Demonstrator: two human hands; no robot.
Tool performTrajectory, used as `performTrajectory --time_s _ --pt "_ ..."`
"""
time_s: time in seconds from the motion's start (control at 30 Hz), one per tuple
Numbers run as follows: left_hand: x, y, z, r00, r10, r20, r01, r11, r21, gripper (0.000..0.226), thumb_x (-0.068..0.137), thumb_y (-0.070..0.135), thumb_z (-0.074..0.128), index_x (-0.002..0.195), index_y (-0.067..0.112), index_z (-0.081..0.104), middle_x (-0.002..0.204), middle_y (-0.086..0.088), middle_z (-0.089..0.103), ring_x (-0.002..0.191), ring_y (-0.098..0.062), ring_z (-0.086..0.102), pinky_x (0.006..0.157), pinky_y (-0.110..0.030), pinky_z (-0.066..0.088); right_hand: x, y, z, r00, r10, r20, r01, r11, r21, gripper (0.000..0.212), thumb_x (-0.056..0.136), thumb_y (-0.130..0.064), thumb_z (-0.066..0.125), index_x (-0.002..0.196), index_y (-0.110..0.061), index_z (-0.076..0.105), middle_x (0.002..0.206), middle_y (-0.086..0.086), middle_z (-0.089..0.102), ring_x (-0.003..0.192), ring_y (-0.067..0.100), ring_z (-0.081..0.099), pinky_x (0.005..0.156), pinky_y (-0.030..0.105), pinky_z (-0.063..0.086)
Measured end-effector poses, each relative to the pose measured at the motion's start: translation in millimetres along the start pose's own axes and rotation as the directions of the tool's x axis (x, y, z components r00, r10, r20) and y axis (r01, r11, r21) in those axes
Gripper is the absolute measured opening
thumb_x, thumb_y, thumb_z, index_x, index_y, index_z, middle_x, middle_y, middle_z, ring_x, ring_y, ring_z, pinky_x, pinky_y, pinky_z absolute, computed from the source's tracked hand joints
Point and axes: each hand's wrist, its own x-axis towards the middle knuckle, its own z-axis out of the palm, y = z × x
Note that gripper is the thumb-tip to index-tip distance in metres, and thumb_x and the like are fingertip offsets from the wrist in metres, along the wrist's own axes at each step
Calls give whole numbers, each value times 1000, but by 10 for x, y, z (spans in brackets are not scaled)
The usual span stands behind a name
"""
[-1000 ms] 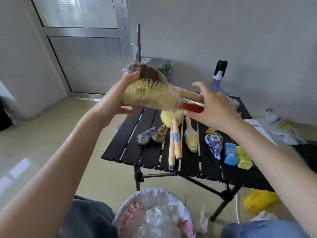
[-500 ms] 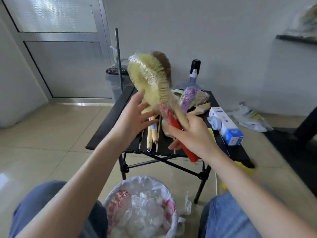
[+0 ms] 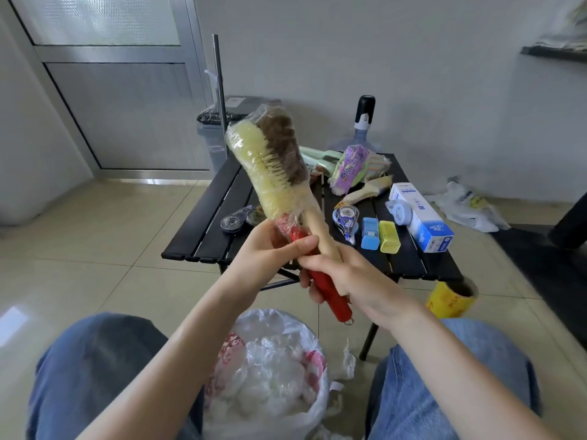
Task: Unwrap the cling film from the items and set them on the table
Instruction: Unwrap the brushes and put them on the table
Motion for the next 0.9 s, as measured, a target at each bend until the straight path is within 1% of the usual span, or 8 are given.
performTrajectory --time_s 0.07,0.13,0.23,0.33,0.47,0.6,0.73,0.9 --pt "-21 -52 -16 996 -21 85 22 1000 -21 40 92 24 60 105 -13 53 86 -32 63 68 -40 60 66 -31 53 -14 0 -9 995 18 94 -21 999 29 10 97 -26 52 99 -18 57 69 6 55 54 16 49 57 22 45" --pt "-27 -85 -17 994 -80 79 77 996 41 48 92 38 55 105 -8 56 86 -28 63 77 -38 61 79 -32 53 -2 27 12 999 -7 42 9 999 -33 20 99 -30 47 99 -12 56 62 2 51 50 15 47 53 24 42" --pt "17 -175 -9 986 -62 -154 109 943 314 54 83 60 54 96 9 66 83 -2 64 74 -18 59 78 -34 49 26 79 59 982 -98 -162 60 972 -226 35 98 -38 48 86 -7 54 58 -2 46 43 10 44 46 27 40" --pt "-15 -210 21 855 200 -479 79 862 501 35 79 48 69 88 16 55 84 8 58 73 -11 60 68 -31 52 36 121 72 944 -197 -265 80 915 -396 31 97 -43 48 79 -17 51 45 -11 43 39 5 41 47 26 36" --pt "-5 -204 62 759 541 -362 -127 668 733 24 83 33 72 95 20 57 91 9 48 79 -9 54 67 -27 48 27 187 122 920 -257 -295 71 852 -519 19 97 -32 50 84 -19 45 53 -9 45 42 5 42 44 18 31" --pt "64 -200 13 746 564 -355 -180 682 709 7 87 22 70 91 18 66 90 10 54 78 -8 57 67 -37 52 -7 202 167 905 -307 -296 71 793 -605 22 98 -28 49 80 -21 38 59 -4 49 44 6 45 43 17 33" --pt "12 -183 12 764 557 -326 -210 692 691 6 88 17 65 82 15 64 83 14 58 78 -1 57 65 -34 51 -3 217 127 890 -330 -313 28 726 -687 21 99 -33 47 91 -14 43 62 -5 50 51 10 49 49 19 37" --pt "-115 -80 27 742 522 -420 -225 785 577 13 92 20 52 84 29 51 89 10 68 80 -8 64 66 -43 53 73 254 -79 863 -203 -462 -123 803 -583 24 100 -34 43 101 -10 46 67 -3 51 56 9 50 43 16 36"
